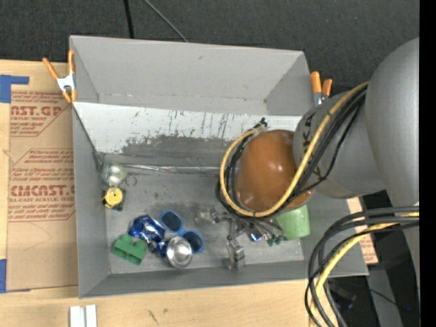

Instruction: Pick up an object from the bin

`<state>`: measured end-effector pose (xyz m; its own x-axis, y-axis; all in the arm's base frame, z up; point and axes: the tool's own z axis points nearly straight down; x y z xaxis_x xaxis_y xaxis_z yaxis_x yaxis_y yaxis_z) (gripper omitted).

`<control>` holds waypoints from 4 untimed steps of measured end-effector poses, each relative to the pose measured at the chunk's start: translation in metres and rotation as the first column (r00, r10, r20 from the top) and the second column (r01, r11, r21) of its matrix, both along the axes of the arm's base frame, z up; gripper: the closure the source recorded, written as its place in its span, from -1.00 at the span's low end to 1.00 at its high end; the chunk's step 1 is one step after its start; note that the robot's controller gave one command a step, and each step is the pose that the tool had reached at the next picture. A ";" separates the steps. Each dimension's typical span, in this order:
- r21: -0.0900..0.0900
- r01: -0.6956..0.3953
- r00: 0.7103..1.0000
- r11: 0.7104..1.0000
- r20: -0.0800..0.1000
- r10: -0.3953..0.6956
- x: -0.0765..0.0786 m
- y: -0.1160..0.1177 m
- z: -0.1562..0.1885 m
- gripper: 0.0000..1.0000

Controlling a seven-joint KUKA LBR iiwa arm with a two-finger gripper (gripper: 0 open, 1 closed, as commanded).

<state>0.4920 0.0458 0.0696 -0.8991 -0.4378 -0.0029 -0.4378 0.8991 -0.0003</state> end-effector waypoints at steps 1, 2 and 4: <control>0.001 0.209 0.978 0.978 0.004 -0.209 -0.008 -0.015 0.134 -1.00; -0.004 0.141 0.990 0.990 -0.009 -0.141 -0.008 -0.132 0.029 -1.00; 0.002 0.155 0.988 0.988 0.004 -0.155 0.059 -0.199 0.000 -1.00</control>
Offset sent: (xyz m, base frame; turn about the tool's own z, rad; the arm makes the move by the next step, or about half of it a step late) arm -0.0092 -0.0157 0.1307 0.2102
